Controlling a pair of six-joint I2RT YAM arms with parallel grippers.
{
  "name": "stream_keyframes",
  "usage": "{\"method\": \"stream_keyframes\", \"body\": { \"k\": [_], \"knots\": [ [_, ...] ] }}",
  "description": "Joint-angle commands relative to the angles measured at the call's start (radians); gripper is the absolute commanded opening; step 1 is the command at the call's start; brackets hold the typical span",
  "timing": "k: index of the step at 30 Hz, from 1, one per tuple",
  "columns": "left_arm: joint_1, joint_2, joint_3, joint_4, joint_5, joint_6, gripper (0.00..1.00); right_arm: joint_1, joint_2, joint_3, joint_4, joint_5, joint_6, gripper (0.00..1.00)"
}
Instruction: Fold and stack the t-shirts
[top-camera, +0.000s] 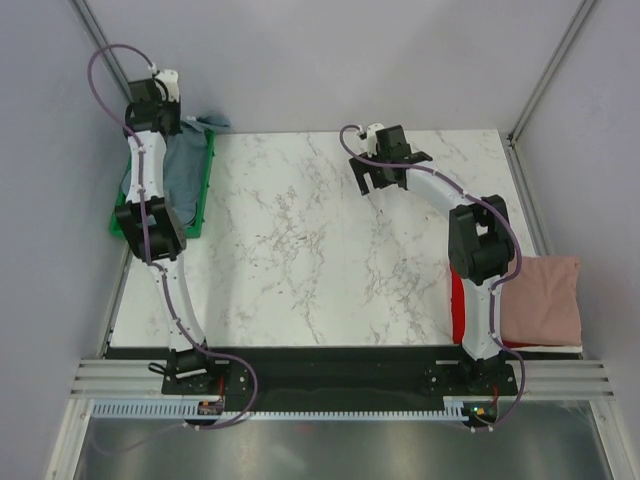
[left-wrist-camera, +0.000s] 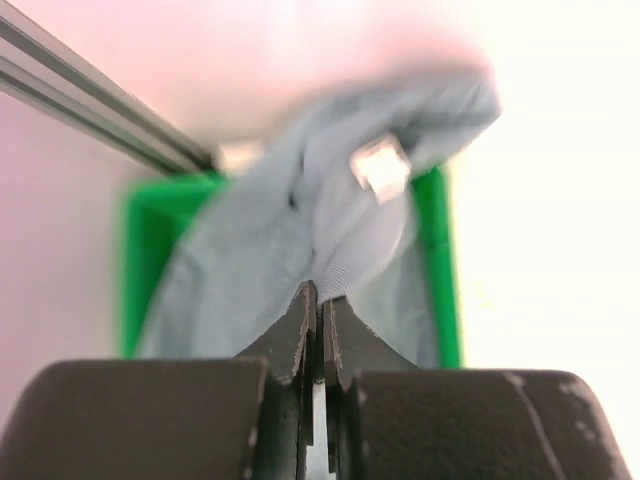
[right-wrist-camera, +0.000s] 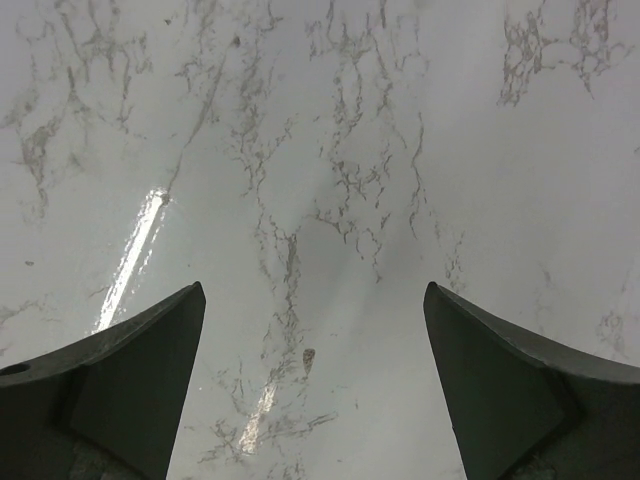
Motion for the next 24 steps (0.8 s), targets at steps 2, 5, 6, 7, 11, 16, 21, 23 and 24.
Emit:
{"method": "stream_keyframes", "body": {
  "k": [2,5,6,7,11,16,21,23,24],
  "knots": [
    [-0.011,-0.320,0.006,0.022,0.078,-0.061,0.02,-0.011,-0.015,0.094,0.055,-0.148,-0.013,0.98],
    [-0.022,-0.422,0.004,0.016,0.120,-0.062,0.02,-0.014,-0.004,0.130,0.050,-0.260,0.062,0.96],
    [-0.026,-0.446,0.003,0.013,0.134,-0.062,0.02,-0.012,0.000,0.146,0.030,-0.277,0.085,0.95],
    [-0.029,-0.467,0.001,0.008,0.178,-0.062,0.02,-0.014,0.011,0.168,0.015,-0.299,0.102,0.94],
    [-0.046,-0.588,-0.008,-0.001,0.331,-0.093,0.02,-0.014,0.004,0.263,-0.061,-0.432,0.170,0.93],
    [-0.078,-0.673,-0.034,0.002,0.517,-0.177,0.02,-0.012,-0.082,0.251,-0.064,-0.523,0.164,0.95],
    [-0.184,-0.797,-0.191,0.002,0.629,-0.219,0.02,-0.026,-0.138,0.320,-0.152,-0.538,0.148,0.96],
    [-0.266,-0.875,-0.274,0.004,0.629,-0.220,0.02,-0.035,-0.159,0.329,-0.176,-0.556,0.156,0.96],
    [-0.294,-0.904,-0.369,0.004,0.628,-0.225,0.02,-0.049,-0.173,0.315,-0.176,-0.560,0.168,0.96]
  ]
}}
